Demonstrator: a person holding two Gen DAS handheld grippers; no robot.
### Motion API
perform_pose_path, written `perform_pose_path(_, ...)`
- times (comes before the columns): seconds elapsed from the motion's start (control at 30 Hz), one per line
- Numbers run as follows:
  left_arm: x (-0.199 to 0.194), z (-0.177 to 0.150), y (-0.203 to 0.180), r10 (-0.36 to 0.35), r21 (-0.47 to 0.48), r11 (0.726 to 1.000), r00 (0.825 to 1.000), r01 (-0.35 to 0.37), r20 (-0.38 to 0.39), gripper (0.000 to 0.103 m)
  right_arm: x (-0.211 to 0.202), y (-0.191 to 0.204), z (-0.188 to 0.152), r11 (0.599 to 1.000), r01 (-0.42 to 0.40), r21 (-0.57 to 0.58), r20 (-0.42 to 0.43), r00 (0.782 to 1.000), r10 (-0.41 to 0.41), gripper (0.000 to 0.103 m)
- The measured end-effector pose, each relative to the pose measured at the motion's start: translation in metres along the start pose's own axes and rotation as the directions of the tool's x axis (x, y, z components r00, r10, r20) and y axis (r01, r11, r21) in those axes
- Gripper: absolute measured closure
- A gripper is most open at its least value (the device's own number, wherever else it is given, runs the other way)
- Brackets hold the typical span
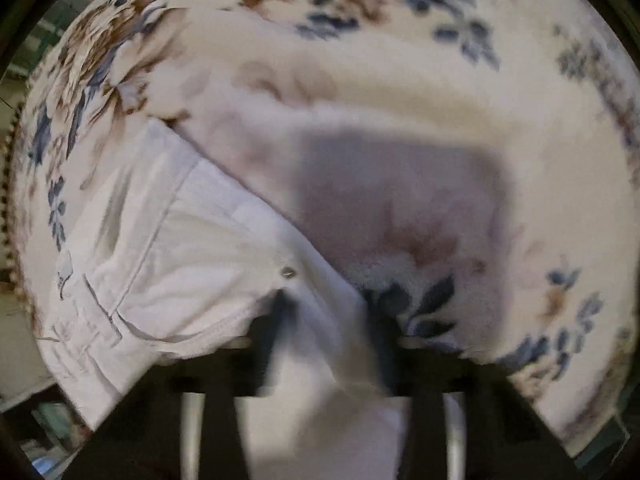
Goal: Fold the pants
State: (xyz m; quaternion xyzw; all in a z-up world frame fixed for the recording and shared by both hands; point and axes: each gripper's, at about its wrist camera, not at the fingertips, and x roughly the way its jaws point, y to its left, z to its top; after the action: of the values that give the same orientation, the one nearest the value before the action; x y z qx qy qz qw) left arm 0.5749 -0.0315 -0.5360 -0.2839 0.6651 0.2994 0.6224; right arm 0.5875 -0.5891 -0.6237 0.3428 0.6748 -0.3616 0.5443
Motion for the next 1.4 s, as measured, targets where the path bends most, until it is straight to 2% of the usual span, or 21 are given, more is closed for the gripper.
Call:
perform_pose_path(0.1,-0.027,-0.014,0.011,-0.107,-0.007,0.994,0.994,0.107,0.023,0.086,-0.003,-0.004,-0.004,0.997,-0.003,-0.073,0.014,1.000,0.004,0.062)
perform_pose_path(0.13,-0.032,-0.021,0.019,-0.133,-0.010,0.991,0.990,0.133,0.035,0.086,-0.005,-0.010,-0.005,0.996,-0.012,-0.091,0.019,1.000,0.014,0.084)
perform_pose_path(0.17,-0.045,-0.030,0.026,-0.175,-0.025,0.984,0.983,0.176,0.054,0.087,-0.010,-0.013,-0.009,0.993,-0.038,-0.110,0.021,0.999,0.041,0.090)
perform_pose_path(0.27,-0.079,-0.053,0.047,-0.270,-0.059,0.959,0.956,0.277,0.112,0.088,-0.026,-0.027,-0.021,0.988,-0.087,-0.127,0.047,0.994,0.094,0.097)
perform_pose_path(0.33,-0.091,-0.066,0.071,-0.315,-0.054,0.944,0.938,0.326,0.143,0.088,-0.043,-0.043,-0.034,0.982,-0.127,-0.139,0.071,0.988,0.138,0.098)
perform_pose_path(0.4,-0.112,-0.081,0.096,-0.378,-0.055,0.919,0.911,0.391,0.166,0.089,-0.061,-0.067,-0.049,0.974,-0.179,-0.139,0.088,0.978,0.192,0.098)
perform_pose_path(0.5,-0.110,-0.078,0.142,-0.453,-0.053,0.882,0.875,0.468,0.173,0.089,-0.088,-0.107,-0.076,0.962,-0.231,-0.143,0.113,0.962,0.248,0.098)
perform_pose_path(0.57,-0.117,-0.092,0.170,-0.488,-0.043,0.864,0.856,0.501,0.171,0.090,-0.114,-0.126,-0.098,0.955,-0.253,-0.152,0.124,0.954,0.272,0.098)
perform_pose_path(0.7,-0.117,-0.130,0.215,-0.516,-0.045,0.848,0.843,0.528,0.153,0.091,-0.140,-0.187,-0.139,0.949,-0.267,-0.169,0.166,0.941,0.295,0.099)
perform_pose_path(0.73,-0.116,-0.144,0.236,-0.518,-0.050,0.847,0.843,0.529,0.142,0.096,-0.145,-0.199,-0.146,0.951,-0.257,-0.172,0.175,0.942,0.286,0.099)
perform_pose_path(0.83,-0.099,-0.172,0.278,-0.511,-0.088,0.849,0.851,0.522,0.117,0.096,-0.139,-0.234,-0.177,0.966,-0.202,-0.164,0.192,0.954,0.232,0.099)
perform_pose_path(0.9,-0.072,-0.187,0.302,-0.490,-0.129,0.858,0.867,0.498,0.084,0.098,-0.124,-0.261,-0.193,0.976,-0.155,-0.151,0.195,0.964,0.183,0.099)
perform_pose_path(1.07,-0.002,-0.205,0.331,-0.437,-0.157,0.889,0.899,0.430,-0.010,0.098,-0.070,-0.293,-0.212,0.989,-0.096,-0.109,0.137,0.984,0.111,0.099)
perform_pose_path(1.1,0.007,-0.207,0.335,-0.432,-0.152,0.892,0.902,0.425,-0.018,0.098,-0.056,-0.297,-0.216,0.990,-0.081,-0.112,0.123,0.988,0.095,0.098)
perform_pose_path(1.13,0.014,-0.206,0.339,-0.448,-0.148,0.886,0.893,0.439,-0.032,0.097,-0.042,-0.304,-0.219,0.993,-0.082,-0.089,0.107,0.990,0.092,0.098)
perform_pose_path(1.23,0.012,-0.207,0.355,-0.472,-0.174,0.870,0.882,0.461,-0.025,0.096,-0.017,-0.311,-0.224,0.994,-0.096,-0.054,0.038,0.994,0.099,0.082)
perform_pose_path(1.27,0.007,-0.204,0.360,-0.472,-0.186,0.868,0.881,0.461,-0.023,0.096,-0.015,-0.315,-0.229,0.992,-0.117,-0.043,0.028,0.993,0.118,0.069)
perform_pose_path(1.3,0.002,-0.202,0.365,-0.467,-0.189,0.869,0.884,0.456,-0.013,0.096,-0.015,-0.318,-0.238,0.988,-0.151,-0.038,0.025,0.988,0.152,0.061)
perform_pose_path(1.33,-0.004,-0.199,0.370,-0.463,-0.189,0.870,0.886,0.456,0.009,0.092,-0.017,-0.318,-0.246,0.984,-0.174,-0.039,0.026,0.984,0.175,0.050)
perform_pose_path(1.37,-0.011,-0.196,0.375,-0.452,-0.183,0.874,0.891,0.451,0.038,0.088,-0.021,-0.317,-0.261,0.977,-0.209,-0.049,0.030,0.977,0.211,0.049)
perform_pose_path(1.4,-0.015,-0.193,0.379,-0.441,-0.178,0.877,0.895,0.445,0.065,0.078,-0.023,-0.314,-0.272,0.971,-0.232,-0.063,0.026,0.972,0.234,0.048)
